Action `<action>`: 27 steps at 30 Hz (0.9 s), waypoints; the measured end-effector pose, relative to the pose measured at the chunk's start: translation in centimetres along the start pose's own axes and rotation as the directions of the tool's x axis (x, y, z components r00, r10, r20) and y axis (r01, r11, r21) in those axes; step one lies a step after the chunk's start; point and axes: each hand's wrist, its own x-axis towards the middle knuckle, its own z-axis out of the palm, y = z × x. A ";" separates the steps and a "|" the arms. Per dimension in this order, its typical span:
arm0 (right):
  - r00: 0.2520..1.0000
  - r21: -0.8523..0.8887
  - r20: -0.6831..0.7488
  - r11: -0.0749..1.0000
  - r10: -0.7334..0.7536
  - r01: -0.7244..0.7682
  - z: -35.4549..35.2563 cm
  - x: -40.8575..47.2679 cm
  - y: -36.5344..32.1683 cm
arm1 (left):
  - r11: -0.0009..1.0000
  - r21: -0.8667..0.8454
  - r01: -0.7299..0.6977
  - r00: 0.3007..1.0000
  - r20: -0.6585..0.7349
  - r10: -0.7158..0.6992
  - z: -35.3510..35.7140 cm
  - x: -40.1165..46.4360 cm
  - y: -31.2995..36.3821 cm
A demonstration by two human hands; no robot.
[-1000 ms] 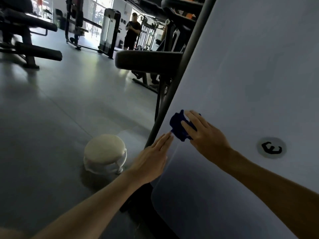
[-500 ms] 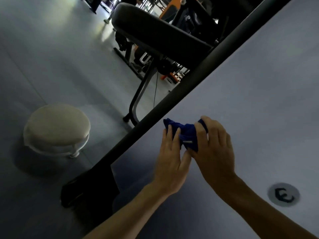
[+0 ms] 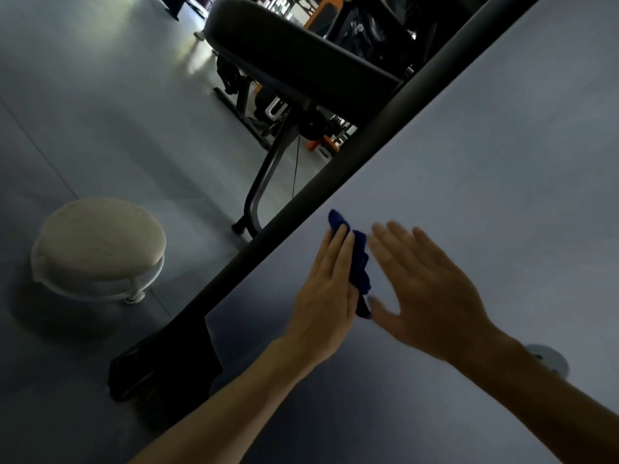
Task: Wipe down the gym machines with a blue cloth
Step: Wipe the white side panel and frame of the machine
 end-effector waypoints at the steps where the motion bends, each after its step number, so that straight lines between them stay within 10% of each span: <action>1: 0.999 -0.031 -0.012 0.999 0.039 -0.039 -0.2 -0.3 0.4 | 0.998 0.031 -0.048 0.999 -0.010 0.048 0.3 0.4 0.5; 11: 0.990 -0.163 -0.047 0.977 0.135 -0.141 1.7 -0.8 -1.5 | 0.962 0.250 -0.113 0.976 -0.154 0.155 2.6 3.3 1.1; 27: 0.996 -0.085 -0.015 0.993 0.084 -0.085 1.9 -1.1 -2.9 | 0.797 -0.156 0.583 0.732 -0.325 -0.599 2.5 -2.9 -3.2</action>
